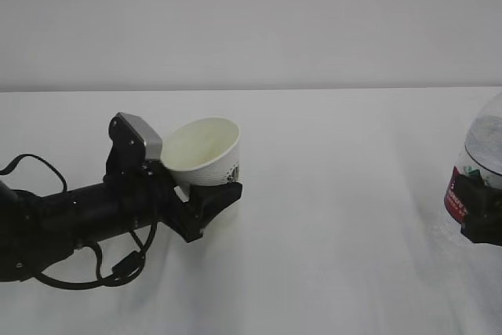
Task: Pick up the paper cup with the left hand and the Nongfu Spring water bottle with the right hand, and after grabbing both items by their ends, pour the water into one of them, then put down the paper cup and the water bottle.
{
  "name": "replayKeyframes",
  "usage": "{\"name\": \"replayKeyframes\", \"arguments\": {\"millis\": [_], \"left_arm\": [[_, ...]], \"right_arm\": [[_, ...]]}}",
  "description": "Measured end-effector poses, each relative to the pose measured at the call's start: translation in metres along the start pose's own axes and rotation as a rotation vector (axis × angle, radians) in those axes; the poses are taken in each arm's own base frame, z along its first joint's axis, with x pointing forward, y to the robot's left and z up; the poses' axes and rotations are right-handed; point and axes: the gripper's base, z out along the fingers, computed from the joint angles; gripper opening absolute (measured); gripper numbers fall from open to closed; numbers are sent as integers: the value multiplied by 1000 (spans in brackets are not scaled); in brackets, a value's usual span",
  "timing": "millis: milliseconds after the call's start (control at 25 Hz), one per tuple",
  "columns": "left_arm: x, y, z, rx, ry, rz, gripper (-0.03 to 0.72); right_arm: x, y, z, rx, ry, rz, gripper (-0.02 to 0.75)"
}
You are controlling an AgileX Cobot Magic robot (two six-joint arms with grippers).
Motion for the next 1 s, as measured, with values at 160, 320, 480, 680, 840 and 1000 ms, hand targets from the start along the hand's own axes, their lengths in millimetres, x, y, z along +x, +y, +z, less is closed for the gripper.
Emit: {"name": "replayKeyframes", "arguments": {"millis": [160, 320, 480, 680, 840, 1000], "left_arm": [[-7, -13, 13, 55, -22, -3, 549], [-11, -29, 26, 108, -19, 22, 549], [-15, -44, 37, 153, -16, 47, 549], [-15, -62, 42, 202, -7, 62, 549], [-13, -73, 44, 228, 6, 68, 549], [-12, -77, 45, 238, 11, 70, 549]], "right_arm": [[-2, 0, -3, 1, -9, 0, 417], [-10, 0, -7, 4, -45, -7, 417], [-17, 0, -12, 9, -54, -16, 417], [-21, -1, -17, 25, -57, -14, 417], [-24, -1, -19, 28, -64, -16, 417], [-24, -1, -21, 30, -50, -14, 417]]}}
